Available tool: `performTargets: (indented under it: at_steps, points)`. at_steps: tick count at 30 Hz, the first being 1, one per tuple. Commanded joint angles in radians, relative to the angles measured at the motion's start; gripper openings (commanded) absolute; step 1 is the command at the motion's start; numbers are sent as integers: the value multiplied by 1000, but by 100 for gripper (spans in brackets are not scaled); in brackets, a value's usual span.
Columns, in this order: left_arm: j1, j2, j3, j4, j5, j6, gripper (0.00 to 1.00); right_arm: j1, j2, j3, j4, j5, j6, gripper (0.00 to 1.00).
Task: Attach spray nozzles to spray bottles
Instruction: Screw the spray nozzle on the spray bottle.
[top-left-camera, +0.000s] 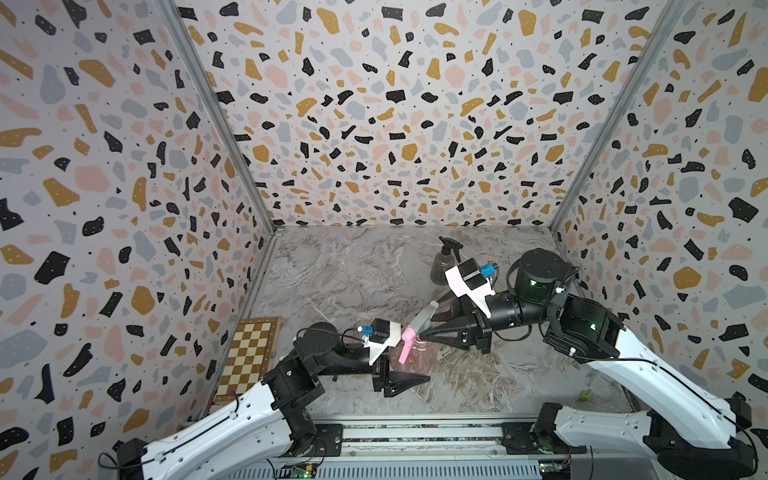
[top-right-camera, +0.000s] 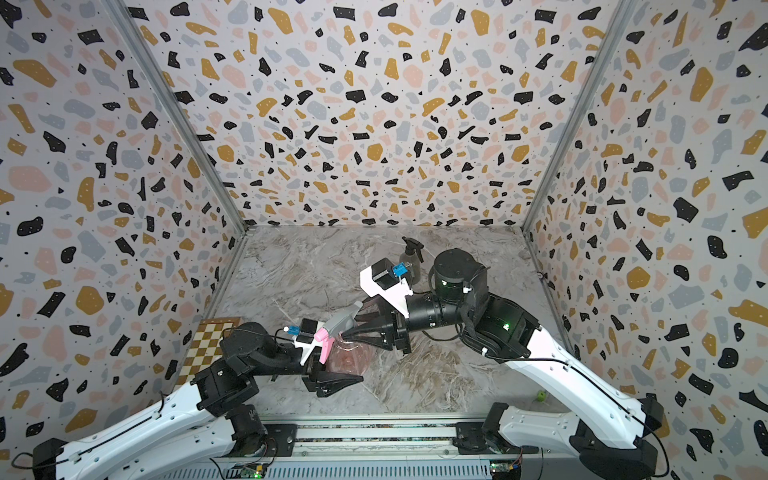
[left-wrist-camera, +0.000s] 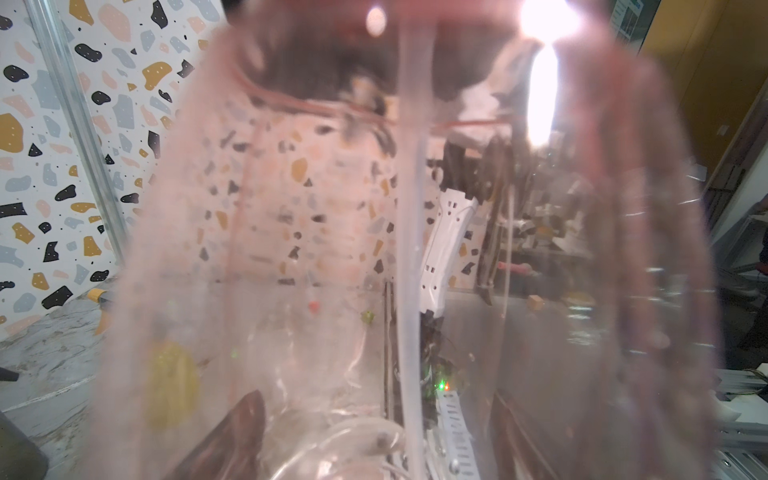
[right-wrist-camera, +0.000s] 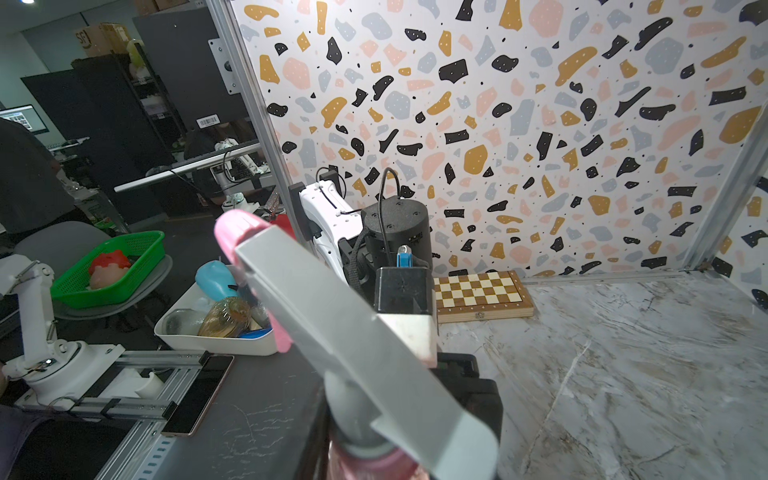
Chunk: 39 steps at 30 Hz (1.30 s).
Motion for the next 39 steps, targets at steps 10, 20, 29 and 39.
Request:
performTargets:
  at_steps: [10, 20, 29, 39]
  points:
    - [0, -58, 34, 67, -166, -36, 0, 58, -35, -62, 50, 97, 23, 28]
    - [0, -61, 79, -23, -439, 5, 0, 199, -45, -146, 57, 434, 174, 28]
    - [0, -20, 101, -40, -534, 16, 0, 370, 16, -153, 6, 864, 304, 28]
    - [0, -40, 93, -75, -419, 24, 0, 375, -24, -39, -27, 847, 169, 53]
